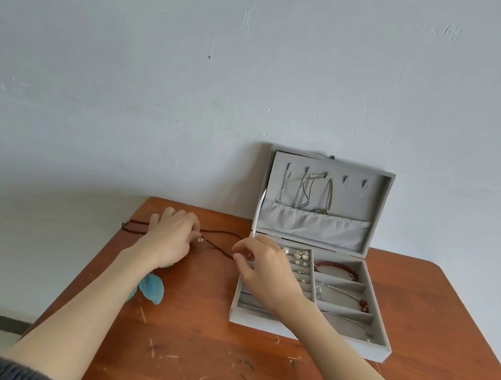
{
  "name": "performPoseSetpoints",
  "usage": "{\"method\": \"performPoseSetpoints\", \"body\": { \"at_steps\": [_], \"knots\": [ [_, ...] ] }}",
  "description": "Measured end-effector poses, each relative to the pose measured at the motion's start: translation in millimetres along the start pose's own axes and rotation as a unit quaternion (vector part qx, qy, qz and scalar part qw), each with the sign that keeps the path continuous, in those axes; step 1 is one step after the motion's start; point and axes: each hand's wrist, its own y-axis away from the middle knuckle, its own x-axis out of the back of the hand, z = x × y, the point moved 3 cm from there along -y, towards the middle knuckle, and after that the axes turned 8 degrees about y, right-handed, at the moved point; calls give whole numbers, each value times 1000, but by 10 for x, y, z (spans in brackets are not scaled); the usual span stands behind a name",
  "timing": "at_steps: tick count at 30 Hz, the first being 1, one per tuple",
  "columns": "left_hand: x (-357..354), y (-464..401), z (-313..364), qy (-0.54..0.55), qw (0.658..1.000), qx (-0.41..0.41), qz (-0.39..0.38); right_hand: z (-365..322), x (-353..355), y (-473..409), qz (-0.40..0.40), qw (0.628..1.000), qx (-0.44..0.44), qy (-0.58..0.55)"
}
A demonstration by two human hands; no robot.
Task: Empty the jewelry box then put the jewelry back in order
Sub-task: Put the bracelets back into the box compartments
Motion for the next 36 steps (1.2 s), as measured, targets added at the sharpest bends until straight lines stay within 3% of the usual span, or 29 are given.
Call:
{"method": "performPoseSetpoints", "body": {
  "at_steps": [6, 11, 18, 22, 25, 28, 32, 36],
  "knots": [
    [630, 92, 472, 149, 977, -121, 91, -144, 147, -90, -17, 987, -64, -143],
    [1150, 266, 965, 260, 947, -165, 91, -385, 406, -101, -44, 945, -95, -311],
    [1598, 573, 1541, 318, 922, -206, 83, -453, 870, 238, -94, 905, -76, -408],
    [1730, 715, 1930, 328, 913, -231, 72, -467, 1057, 586, -196, 824, -34, -530],
    [1713, 735, 2132, 345, 911, -211, 82, -366, 1257, 859, -214, 784, -37, -582],
    [1537, 733, 2218, 375, 915, -150, 28, -101, 1483, 1080, -190, 785, -77, -584],
    [1173, 754, 2325, 292, 943, -121, -104, 328, 1772, 1377, -153, 820, -124, -537],
    [809, 807, 2549, 294, 911, -103, -271, 741, 1955, 1652, -133, 855, -166, -473]
  ]
}}
